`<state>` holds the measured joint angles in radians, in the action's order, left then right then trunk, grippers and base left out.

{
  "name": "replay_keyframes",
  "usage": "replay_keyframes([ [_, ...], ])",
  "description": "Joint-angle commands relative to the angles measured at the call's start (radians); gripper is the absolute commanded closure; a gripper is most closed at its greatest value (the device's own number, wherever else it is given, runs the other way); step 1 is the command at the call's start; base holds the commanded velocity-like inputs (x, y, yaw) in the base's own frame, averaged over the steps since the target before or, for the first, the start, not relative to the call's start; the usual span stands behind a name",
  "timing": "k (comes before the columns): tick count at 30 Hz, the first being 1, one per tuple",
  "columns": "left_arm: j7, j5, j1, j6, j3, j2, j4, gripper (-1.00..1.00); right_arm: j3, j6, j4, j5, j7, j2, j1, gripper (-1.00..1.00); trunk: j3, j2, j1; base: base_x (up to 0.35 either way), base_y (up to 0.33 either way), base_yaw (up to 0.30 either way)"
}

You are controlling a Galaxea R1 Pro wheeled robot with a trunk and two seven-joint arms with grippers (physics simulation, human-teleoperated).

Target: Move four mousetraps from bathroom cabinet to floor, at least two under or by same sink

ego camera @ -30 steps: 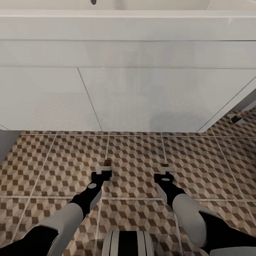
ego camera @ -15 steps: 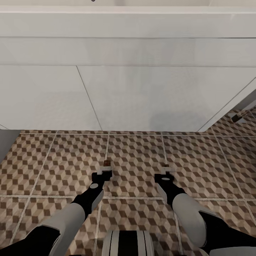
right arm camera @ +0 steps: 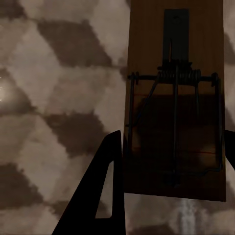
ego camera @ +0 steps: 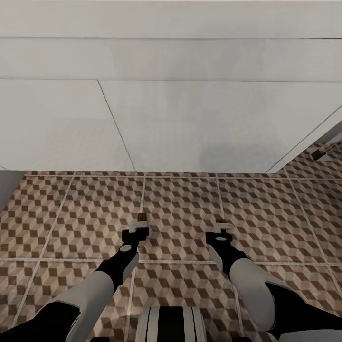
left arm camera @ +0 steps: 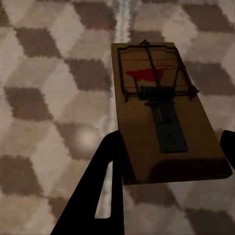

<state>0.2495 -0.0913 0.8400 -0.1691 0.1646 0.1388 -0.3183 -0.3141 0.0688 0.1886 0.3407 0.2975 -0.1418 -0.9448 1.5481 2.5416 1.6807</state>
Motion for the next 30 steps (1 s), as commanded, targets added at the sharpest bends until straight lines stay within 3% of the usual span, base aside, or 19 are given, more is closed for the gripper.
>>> replay_keyframes([
  [1, 0.008, -0.008, 0.001, -0.004, 0.009, -0.001, 0.001, 1.00, -0.004, 0.007, 0.001, 0.009, 0.002, -0.001, 0.000, 1.00, 0.001, 0.000, 0.000, 0.000, 0.000, 0.000],
  [4, 0.008, -0.008, 0.001, -0.004, 0.009, 0.000, 0.001, 1.00, -0.004, 0.006, 0.001, 0.010, 0.002, -0.001, 0.000, 1.00, 0.001, 0.000, 0.000, 0.000, 0.000, 0.000],
  [11, 0.008, -0.008, 0.001, -0.004, 0.009, 0.001, 0.006, 1.00, -0.003, 0.005, 0.002, 0.010, 0.000, -0.001, 0.000, 1.00, 0.028, 0.002, 0.003, 0.000, 0.000, 0.000],
  [30, 0.008, -0.009, 0.001, -0.004, 0.010, -0.002, 0.011, 1.00, -0.002, 0.005, 0.002, 0.011, 0.000, 0.002, 0.000, 1.00, 0.028, 0.002, 0.003, 0.000, 0.000, 0.000],
])
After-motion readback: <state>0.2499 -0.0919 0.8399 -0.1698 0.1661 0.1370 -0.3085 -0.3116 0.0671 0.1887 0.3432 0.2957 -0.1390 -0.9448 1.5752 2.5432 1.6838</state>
